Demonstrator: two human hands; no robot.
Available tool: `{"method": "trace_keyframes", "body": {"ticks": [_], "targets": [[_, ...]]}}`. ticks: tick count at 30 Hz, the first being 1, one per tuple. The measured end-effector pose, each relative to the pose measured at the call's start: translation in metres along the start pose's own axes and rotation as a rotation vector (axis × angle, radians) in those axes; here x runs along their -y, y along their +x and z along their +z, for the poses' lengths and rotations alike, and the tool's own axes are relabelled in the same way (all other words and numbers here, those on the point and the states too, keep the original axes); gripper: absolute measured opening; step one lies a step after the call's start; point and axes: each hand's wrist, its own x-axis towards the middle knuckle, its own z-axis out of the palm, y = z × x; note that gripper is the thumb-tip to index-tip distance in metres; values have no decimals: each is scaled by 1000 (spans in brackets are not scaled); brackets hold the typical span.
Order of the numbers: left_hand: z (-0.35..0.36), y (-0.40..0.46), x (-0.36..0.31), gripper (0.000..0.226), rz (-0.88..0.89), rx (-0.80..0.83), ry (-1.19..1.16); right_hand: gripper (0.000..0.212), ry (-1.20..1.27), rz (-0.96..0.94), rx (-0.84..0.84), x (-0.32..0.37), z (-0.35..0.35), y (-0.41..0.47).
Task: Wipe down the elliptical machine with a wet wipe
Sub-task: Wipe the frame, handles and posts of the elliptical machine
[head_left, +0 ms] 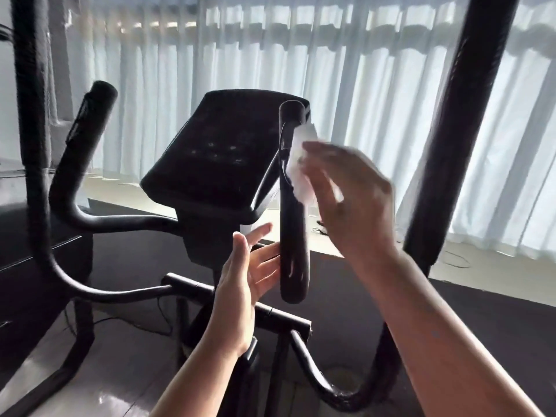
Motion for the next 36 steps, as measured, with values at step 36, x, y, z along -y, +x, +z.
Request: {"method": "trace_keyframes", "body": {"ticks": [36], "targets": [[-17, -27, 13, 57, 1, -4, 222, 11, 70, 281, -89, 28, 15, -140]]}}
